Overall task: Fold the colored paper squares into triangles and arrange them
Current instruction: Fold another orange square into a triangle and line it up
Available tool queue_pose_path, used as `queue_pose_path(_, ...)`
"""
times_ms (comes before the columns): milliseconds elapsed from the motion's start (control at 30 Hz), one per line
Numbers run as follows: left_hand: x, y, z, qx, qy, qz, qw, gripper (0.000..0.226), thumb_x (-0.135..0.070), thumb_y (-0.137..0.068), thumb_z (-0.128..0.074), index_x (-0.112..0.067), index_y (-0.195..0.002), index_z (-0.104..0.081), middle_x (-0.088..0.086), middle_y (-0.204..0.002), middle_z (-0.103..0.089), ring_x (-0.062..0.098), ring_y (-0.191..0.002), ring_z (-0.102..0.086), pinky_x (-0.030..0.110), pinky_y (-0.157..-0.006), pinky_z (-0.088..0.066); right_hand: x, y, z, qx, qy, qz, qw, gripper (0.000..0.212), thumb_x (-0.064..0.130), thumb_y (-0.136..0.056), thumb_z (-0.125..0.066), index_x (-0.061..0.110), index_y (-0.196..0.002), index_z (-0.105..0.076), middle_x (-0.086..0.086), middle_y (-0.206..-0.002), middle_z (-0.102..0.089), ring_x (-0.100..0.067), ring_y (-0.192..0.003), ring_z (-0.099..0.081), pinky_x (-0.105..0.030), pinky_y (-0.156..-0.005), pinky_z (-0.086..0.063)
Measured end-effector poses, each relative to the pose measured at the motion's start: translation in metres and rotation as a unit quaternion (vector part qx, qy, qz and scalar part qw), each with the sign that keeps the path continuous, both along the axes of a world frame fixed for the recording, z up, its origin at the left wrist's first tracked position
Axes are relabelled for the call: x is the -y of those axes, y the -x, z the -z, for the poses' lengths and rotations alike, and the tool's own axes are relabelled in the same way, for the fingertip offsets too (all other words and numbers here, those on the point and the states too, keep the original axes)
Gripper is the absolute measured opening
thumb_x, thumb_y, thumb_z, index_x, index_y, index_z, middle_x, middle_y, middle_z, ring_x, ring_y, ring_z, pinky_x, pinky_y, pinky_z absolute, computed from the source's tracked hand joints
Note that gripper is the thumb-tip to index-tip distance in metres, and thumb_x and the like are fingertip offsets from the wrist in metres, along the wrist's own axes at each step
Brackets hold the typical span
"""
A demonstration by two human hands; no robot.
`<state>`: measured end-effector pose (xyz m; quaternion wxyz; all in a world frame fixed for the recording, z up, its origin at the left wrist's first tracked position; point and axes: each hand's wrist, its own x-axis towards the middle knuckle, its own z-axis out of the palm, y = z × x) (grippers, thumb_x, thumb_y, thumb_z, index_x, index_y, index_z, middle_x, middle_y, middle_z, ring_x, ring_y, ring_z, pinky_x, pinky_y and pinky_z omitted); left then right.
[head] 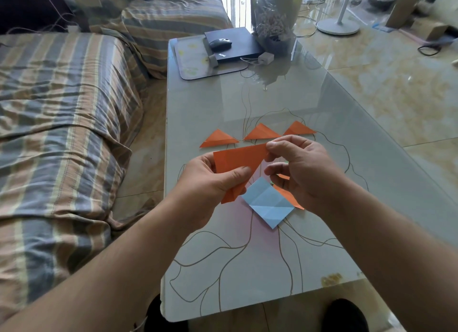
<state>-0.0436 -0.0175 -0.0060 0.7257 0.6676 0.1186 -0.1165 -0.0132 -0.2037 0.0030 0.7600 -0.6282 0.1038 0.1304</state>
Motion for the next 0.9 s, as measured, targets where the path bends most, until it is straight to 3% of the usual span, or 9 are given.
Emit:
queue_pose_path(200,-0.002,0.000,0.000,-0.006,0.016,0.000,1.000,0.057,-0.025,-0.063,-0.087,-0.015,-0.116,-0.068,0.011,-0.104,-0.076,0.027,-0.087,-0.077,0.039,-0.079,-0.062,0.001,0.000,0.000,0.001,0.041,-0.007,0.999,0.011,0.018,-0.098,-0.067,0.016,-0.087,-0.068,-0.003,-0.080,-0.072,-0.021,-0.064,-0.066,-0.034,-0.066,-0.051)
queue_pose_path(267,-0.002,0.001,-0.001,-0.013,0.033,0.008,0.999,0.056,-0.021,-0.064,-0.086,-0.012,-0.116,-0.067,0.014,-0.101,-0.075,0.028,-0.085,-0.077,0.039,-0.077,-0.062,0.004,-0.001,-0.001,0.017,0.080,-0.029,0.996,0.001,0.018,-0.094,-0.071,0.018,-0.094,-0.070,-0.002,-0.084,-0.072,-0.020,-0.068,-0.067,-0.034,-0.068,-0.052)
queue_pose_path(367,0.000,0.004,-0.004,-0.019,0.012,0.045,0.999,0.051,-0.020,-0.068,-0.086,-0.014,-0.115,-0.066,0.011,-0.097,-0.076,0.025,-0.082,-0.077,0.034,-0.073,-0.062,0.006,0.001,0.000,0.035,0.118,-0.085,0.989,0.022,0.015,-0.089,-0.078,0.020,-0.110,-0.070,-0.002,-0.086,-0.071,-0.018,-0.072,-0.067,-0.031,-0.069,-0.054)
queue_pose_path(533,-0.003,-0.001,-0.004,-0.008,0.006,0.012,1.000,0.040,-0.009,-0.081,-0.083,-0.017,-0.116,-0.065,0.011,-0.096,-0.077,0.024,-0.081,-0.076,0.033,-0.072,-0.063,0.009,0.000,-0.002,0.035,0.128,-0.085,0.988,0.019,0.002,-0.086,-0.079,0.013,-0.099,-0.073,-0.006,-0.081,-0.072,-0.019,-0.069,-0.063,-0.030,-0.066,-0.052)
queue_pose_path(700,-0.010,-0.009,-0.002,-0.003,0.106,-0.085,0.991,0.040,-0.003,-0.085,-0.077,-0.014,-0.120,-0.062,0.017,-0.107,-0.074,0.023,-0.085,-0.076,0.029,-0.070,-0.061,0.014,0.006,-0.007,-0.021,0.192,-0.266,0.944,0.017,0.007,-0.086,-0.077,0.013,-0.102,-0.076,-0.006,-0.083,-0.075,-0.015,-0.073,-0.065,-0.027,-0.070,-0.051)
queue_pose_path(800,-0.003,-0.008,0.001,-0.032,0.207,-0.096,0.973,0.050,-0.013,-0.078,-0.079,-0.012,-0.124,-0.059,0.012,-0.101,-0.076,0.020,-0.084,-0.075,0.029,-0.072,-0.062,0.008,0.009,-0.005,-0.030,0.149,-0.243,0.958,0.005,0.008,-0.088,-0.077,0.012,-0.088,-0.074,-0.004,-0.076,-0.069,-0.017,-0.075,-0.064,-0.029,-0.073,-0.051)
queue_pose_path(900,0.008,-0.003,0.006,-0.077,0.198,-0.043,0.976,0.041,-0.020,-0.074,-0.080,-0.011,-0.111,-0.065,0.005,-0.081,-0.071,0.013,-0.069,-0.069,0.027,-0.068,-0.061,0.005,0.006,-0.003,-0.034,0.085,-0.192,0.977,0.009,0.008,-0.089,-0.078,0.016,-0.088,-0.074,-0.004,-0.076,-0.069,-0.017,-0.074,-0.063,-0.027,-0.070,-0.051)
